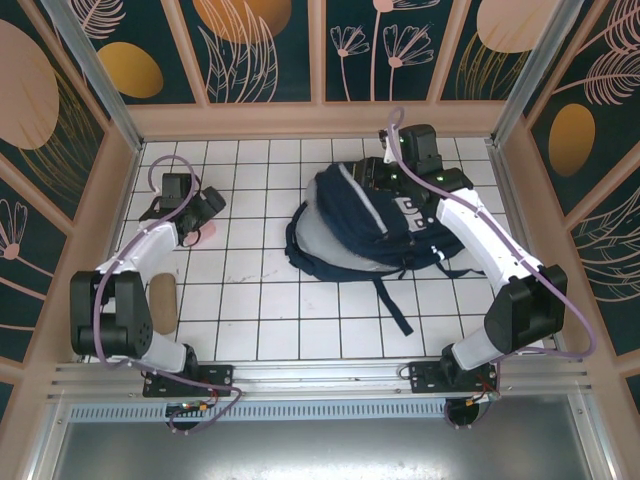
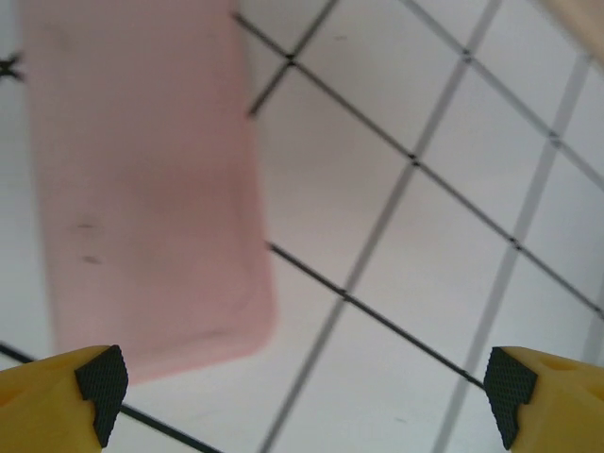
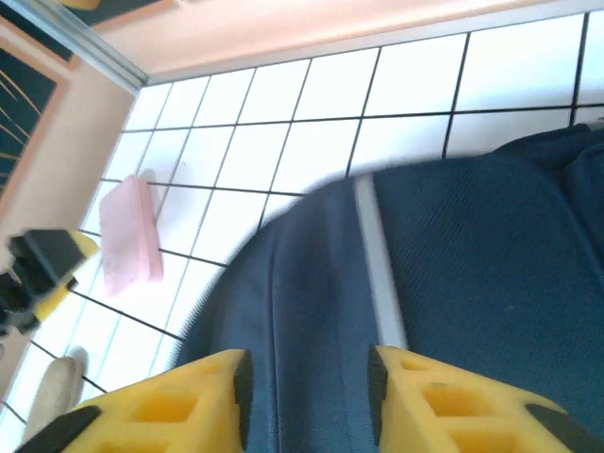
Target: Pack books, pencil case, and school supplies into a backpack
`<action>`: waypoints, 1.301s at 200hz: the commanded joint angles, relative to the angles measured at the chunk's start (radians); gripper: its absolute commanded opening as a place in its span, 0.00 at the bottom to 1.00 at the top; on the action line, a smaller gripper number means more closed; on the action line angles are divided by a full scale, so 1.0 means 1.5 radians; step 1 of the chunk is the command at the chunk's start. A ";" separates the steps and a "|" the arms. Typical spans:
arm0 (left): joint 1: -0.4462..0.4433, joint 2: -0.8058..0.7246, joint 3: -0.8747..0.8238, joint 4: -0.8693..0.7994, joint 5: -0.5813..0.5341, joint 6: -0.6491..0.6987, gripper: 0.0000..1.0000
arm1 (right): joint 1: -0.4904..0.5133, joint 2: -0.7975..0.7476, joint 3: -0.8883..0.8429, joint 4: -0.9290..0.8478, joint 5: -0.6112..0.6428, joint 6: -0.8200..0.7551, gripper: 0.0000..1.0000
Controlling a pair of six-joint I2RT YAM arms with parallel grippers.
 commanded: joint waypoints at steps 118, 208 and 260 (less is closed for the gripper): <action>0.016 0.274 0.150 -0.110 -0.152 0.070 0.99 | 0.138 0.057 0.002 0.085 0.013 0.044 0.58; -0.079 0.154 -0.031 0.002 0.032 0.013 0.88 | 0.156 0.126 0.004 0.140 -0.009 0.073 0.58; -0.158 0.037 -0.122 0.055 0.091 -0.081 0.90 | 0.187 0.195 0.024 0.162 -0.017 0.091 0.56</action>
